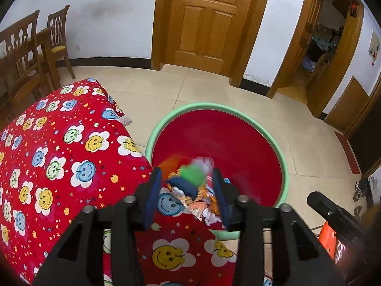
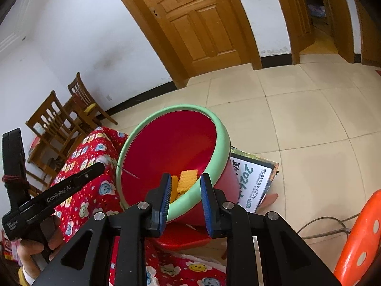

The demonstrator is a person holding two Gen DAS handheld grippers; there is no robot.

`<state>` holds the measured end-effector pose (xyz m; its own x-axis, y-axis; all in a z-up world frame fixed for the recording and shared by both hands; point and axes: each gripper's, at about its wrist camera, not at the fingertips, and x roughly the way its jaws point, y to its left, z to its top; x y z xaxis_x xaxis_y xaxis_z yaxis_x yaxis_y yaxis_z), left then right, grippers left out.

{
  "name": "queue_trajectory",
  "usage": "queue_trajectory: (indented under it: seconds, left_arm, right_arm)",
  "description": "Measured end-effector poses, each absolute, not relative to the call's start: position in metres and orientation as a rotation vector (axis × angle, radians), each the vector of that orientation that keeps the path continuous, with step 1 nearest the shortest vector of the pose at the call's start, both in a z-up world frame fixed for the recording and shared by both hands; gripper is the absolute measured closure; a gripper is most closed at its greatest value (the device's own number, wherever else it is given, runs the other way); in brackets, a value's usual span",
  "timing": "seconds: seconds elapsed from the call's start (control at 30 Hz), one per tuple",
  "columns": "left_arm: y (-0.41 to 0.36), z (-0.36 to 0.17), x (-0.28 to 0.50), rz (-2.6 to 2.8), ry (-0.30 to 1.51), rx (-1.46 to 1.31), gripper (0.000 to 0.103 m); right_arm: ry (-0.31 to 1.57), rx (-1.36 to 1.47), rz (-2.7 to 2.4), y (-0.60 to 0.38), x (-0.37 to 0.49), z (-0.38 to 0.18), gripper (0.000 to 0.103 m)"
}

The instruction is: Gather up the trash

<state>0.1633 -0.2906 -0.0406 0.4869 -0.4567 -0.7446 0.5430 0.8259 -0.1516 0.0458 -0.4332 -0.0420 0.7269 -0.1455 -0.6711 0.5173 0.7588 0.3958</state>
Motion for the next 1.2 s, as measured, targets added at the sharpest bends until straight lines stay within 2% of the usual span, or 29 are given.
queue_trajectory:
  seconds: [0.13,0.43,0.6,0.73,1.03,1.2]
  left_arm:
    - [-0.287,-0.034,0.158,-0.605,0.847,0.113,0.043]
    - [-0.258,-0.019,0.142,-0.575,0.837,0.081,0.043]
    - [-0.229,-0.008,0.127,-0.515,0.816,0.069,0.035]
    - [-0.203,0.001,0.114,-0.457,0.798,0.051,0.03]
    - [-0.149,0.014,0.09,-0.31,0.786,0.014,0.027]
    - [-0.127,0.018,0.078,-0.237,0.782,0.01,0.027]
  right_arm:
    - [0.657,0.604,-0.384,-0.431,0.045,-0.04,0.078]
    - [0.638,0.581,-0.348,-0.417,0.04,-0.027,0.077]
    - [0.622,0.554,-0.3,-0.399,0.039,-0.015,0.071]
    - [0.612,0.535,-0.255,-0.382,0.041,-0.007,0.061]
    - [0.609,0.464,-0.164,-0.335,0.043,0.008,0.041]
    - [0.612,0.437,-0.131,-0.314,0.042,0.012,0.037]
